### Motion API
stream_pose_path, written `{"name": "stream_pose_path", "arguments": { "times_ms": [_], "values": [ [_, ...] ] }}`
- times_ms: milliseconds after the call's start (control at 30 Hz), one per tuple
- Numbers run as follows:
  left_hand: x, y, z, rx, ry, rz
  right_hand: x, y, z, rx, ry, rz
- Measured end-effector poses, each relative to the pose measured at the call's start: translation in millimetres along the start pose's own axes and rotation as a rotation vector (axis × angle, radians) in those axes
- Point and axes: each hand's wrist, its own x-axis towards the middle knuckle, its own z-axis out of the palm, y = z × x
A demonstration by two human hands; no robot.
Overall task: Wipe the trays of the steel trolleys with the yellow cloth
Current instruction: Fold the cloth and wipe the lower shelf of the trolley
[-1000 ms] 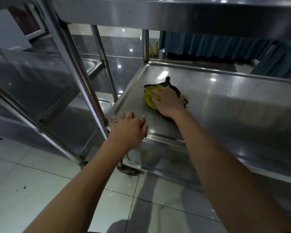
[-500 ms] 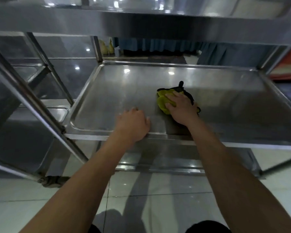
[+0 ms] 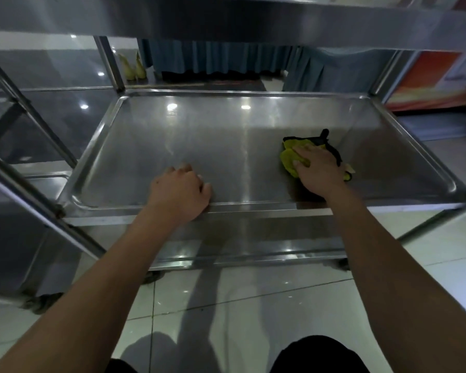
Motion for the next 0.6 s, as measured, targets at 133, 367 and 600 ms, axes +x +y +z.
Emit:
{"name": "stream_pose_path", "arguments": {
  "times_ms": [133,367,600],
  "values": [
    [-8.1,-4.8,3.4,-0.016,-0.032,0.023,-24.9,-36.1,13.8,0.052,0.002,-0.080],
    [-14.5,0.1,18.4,-0.027,-0.059,-0.012,-80.3,-94.9,33.6,0.015,0.036,-0.077],
    [-44.0,36.2,24.0,-0.153,0.146,0.158,-96.6,-103.3,38.3,0.002,0.043,-0.076]
  ]
}}
